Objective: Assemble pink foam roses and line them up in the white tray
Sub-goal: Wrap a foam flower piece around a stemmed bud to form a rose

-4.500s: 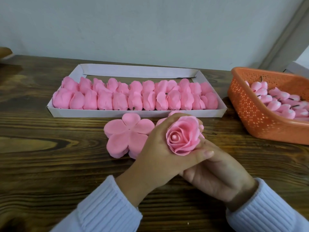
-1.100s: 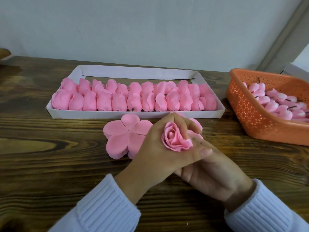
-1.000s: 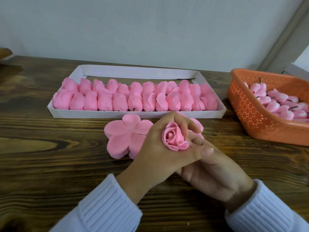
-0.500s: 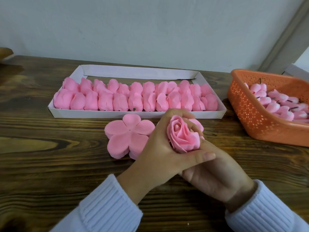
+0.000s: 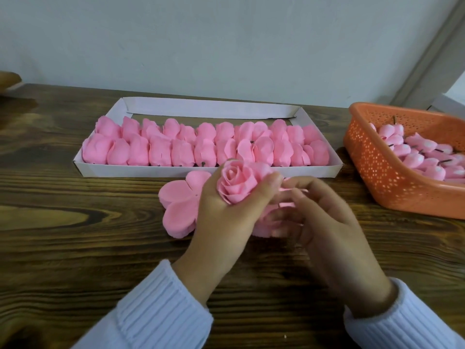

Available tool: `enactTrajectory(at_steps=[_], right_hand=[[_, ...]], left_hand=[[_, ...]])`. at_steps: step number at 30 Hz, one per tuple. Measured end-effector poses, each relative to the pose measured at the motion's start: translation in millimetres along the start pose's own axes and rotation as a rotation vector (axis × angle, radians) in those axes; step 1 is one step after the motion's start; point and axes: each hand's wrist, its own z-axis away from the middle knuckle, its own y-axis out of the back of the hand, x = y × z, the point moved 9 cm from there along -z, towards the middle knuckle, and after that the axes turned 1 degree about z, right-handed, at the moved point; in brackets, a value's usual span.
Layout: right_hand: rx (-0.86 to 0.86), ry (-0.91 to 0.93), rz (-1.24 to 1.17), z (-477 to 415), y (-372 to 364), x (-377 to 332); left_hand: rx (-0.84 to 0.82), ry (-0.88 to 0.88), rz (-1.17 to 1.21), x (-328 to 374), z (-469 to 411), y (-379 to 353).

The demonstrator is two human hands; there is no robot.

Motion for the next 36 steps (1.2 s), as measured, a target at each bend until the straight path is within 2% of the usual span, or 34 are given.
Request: enactTrajectory(at_steps=[2, 4, 9, 13, 19, 24, 36], right_hand=[[0.071, 0.167, 0.123, 1, 8, -16], [0.089, 0.323, 0.211, 4, 9, -31], [-0.015, 0.596, 0.458, 18, -8, -54], [-0.037, 0.600, 0.546, 16, -12, -51], [-0.095, 0.591, 0.592, 13, -11, -51], [-0.057, 0.581, 0.627, 13, -6, -56], [-0.181, 0.705, 0.735, 21, -22, -65]], left_hand=[[0.014, 0.015, 0.001, -3, -3, 3], [-0.060, 0.047, -0.031, -8, -2, -4], [-0.236, 0.108, -0.174, -15, 4, -23], [-0.266, 0.134, -0.148, -18, 6, -26], [-0.346, 0.135, -0.229, -21, 9, -30], [-0.407, 0.187, -0.162, -26, 11, -34], [-0.489, 0.275, -0.157, -30, 17, -40]])
